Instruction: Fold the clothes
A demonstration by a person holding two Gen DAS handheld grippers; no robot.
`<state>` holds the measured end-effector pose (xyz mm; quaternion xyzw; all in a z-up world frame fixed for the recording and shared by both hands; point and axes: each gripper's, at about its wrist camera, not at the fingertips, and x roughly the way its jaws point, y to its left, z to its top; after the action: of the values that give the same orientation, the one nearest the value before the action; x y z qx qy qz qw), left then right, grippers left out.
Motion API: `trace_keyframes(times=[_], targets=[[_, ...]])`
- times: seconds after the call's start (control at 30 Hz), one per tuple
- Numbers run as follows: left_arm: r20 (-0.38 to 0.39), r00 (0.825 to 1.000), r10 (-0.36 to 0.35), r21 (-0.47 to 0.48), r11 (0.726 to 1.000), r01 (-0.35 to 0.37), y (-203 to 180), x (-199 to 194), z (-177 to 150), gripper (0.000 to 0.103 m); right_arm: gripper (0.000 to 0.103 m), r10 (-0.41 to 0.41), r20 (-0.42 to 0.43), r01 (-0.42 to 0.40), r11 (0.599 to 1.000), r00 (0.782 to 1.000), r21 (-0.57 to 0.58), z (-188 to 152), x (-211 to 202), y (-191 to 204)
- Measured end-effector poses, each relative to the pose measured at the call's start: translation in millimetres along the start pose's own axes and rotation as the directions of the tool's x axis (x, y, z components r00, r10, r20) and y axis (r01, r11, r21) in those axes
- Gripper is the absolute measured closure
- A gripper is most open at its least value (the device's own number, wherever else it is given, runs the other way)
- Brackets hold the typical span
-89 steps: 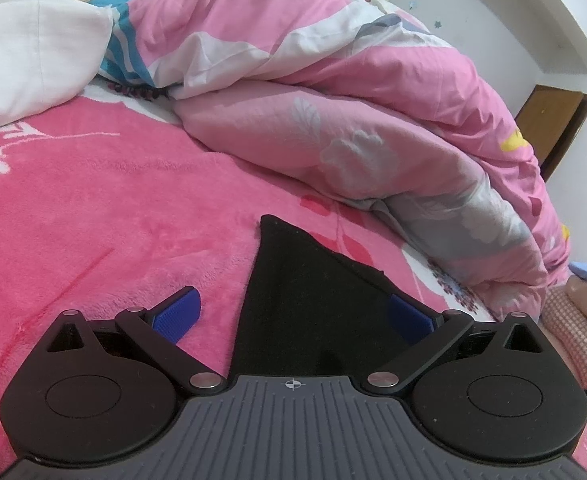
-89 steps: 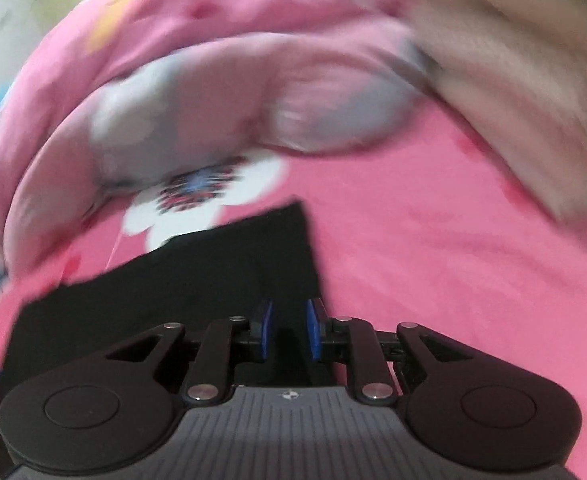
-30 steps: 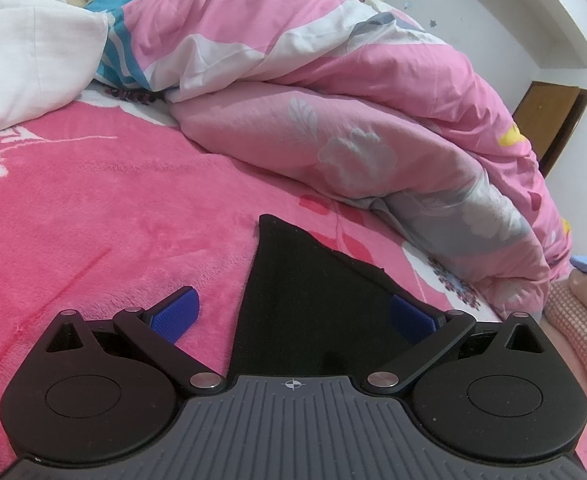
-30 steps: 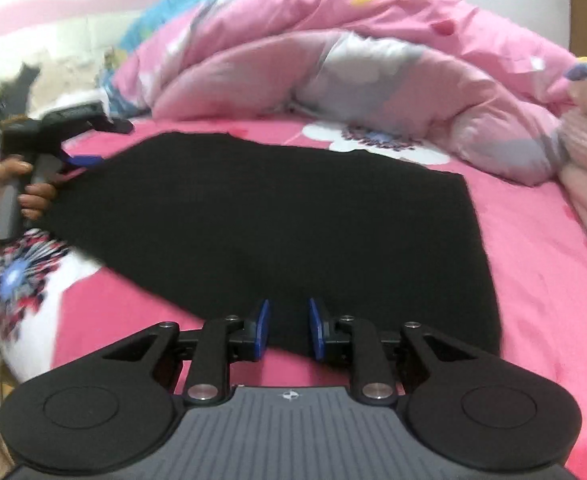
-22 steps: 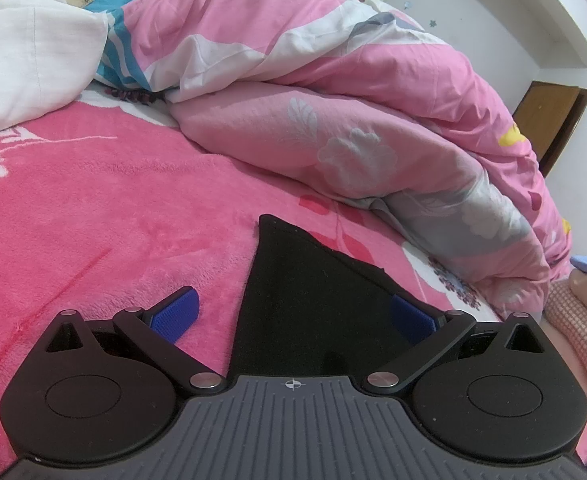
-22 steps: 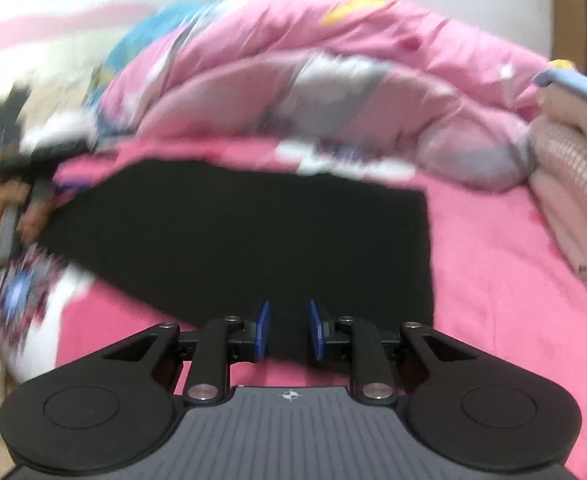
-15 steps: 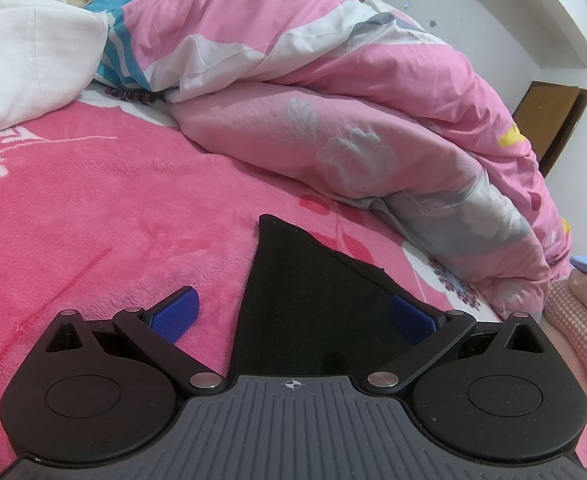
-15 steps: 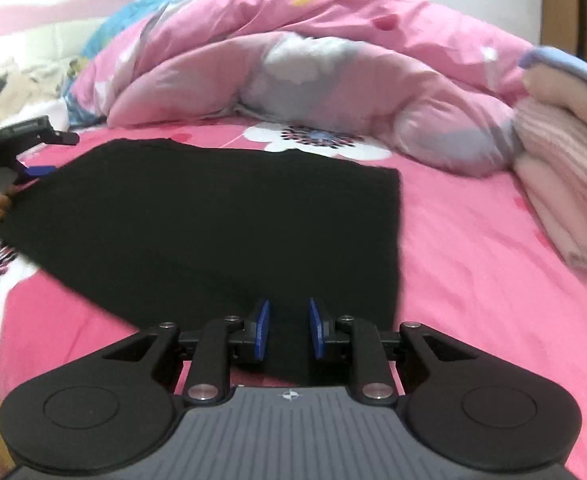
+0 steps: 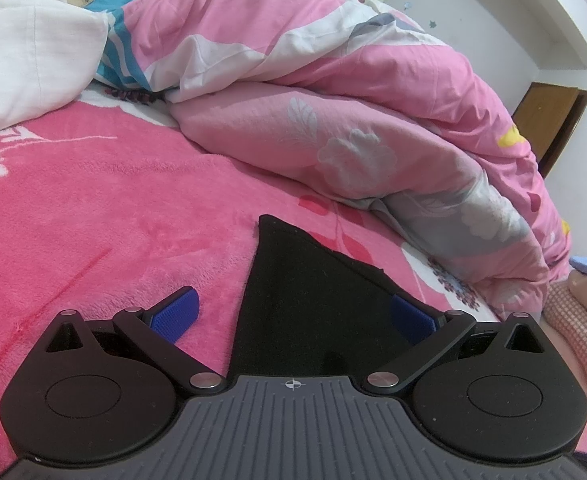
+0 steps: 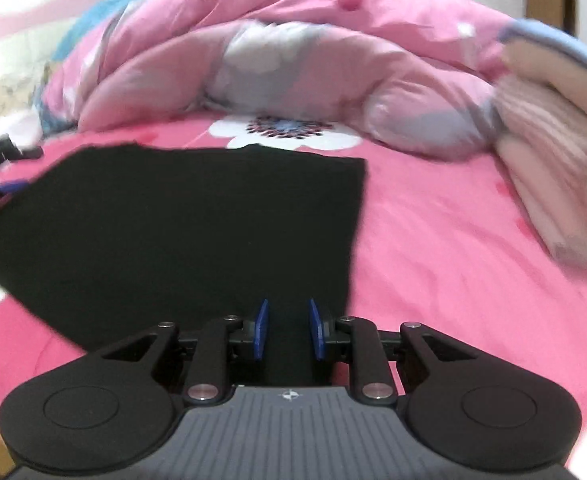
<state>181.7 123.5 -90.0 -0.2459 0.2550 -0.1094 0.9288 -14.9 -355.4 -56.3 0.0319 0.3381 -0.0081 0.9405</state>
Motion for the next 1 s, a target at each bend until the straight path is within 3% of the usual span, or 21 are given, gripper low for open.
trace_keyframes(times=[0.1,0.27,0.37,0.57,0.63,0.8,0.9,1.0], targets=[[-0.001,1.0,0.003,0.003,1.0,-0.003,0,0,0,0.0,0.079,-0.052,-0.03,0.053,0.998,0.998,0.038,-12,-26,-14],[-0.001,1.0,0.001,0.001,1.0,-0.001,0,0,0,0.0,0.079,0.025,0.049,-0.026,0.999,0.998,0.02,11,-24,4],[-0.001,1.0,0.0,0.0,1.0,0.0,0,0,0,0.0,0.08,0.07,0.022,-0.069,0.996,0.997,-0.055,13,-9,23],[-0.001,1.0,0.001,0.002,1.0,-0.001,0,0,0,0.0,0.08,-0.029,-0.096,0.021,0.996,0.995,-0.083,-26,-36,11],[-0.002,1.0,0.002,0.003,1.0,-0.002,0,0,0,0.0,0.079,-0.046,-0.087,0.04,0.996,0.995,-0.074,-27,-47,9],[-0.001,1.0,-0.001,0.0,1.0,0.001,0,0,0,0.0,0.079,0.067,0.014,-0.066,0.994,0.998,-0.087,-4,-29,32],[0.0,1.0,-0.004,-0.003,1.0,0.004,0,0,0,0.0,0.079,0.072,-0.014,-0.073,0.989,0.997,-0.128,-2,-8,50],[0.0,1.0,-0.004,-0.003,1.0,0.004,0,0,1,0.0,0.079,0.051,-0.058,-0.058,0.99,0.997,-0.125,-24,-14,51]])
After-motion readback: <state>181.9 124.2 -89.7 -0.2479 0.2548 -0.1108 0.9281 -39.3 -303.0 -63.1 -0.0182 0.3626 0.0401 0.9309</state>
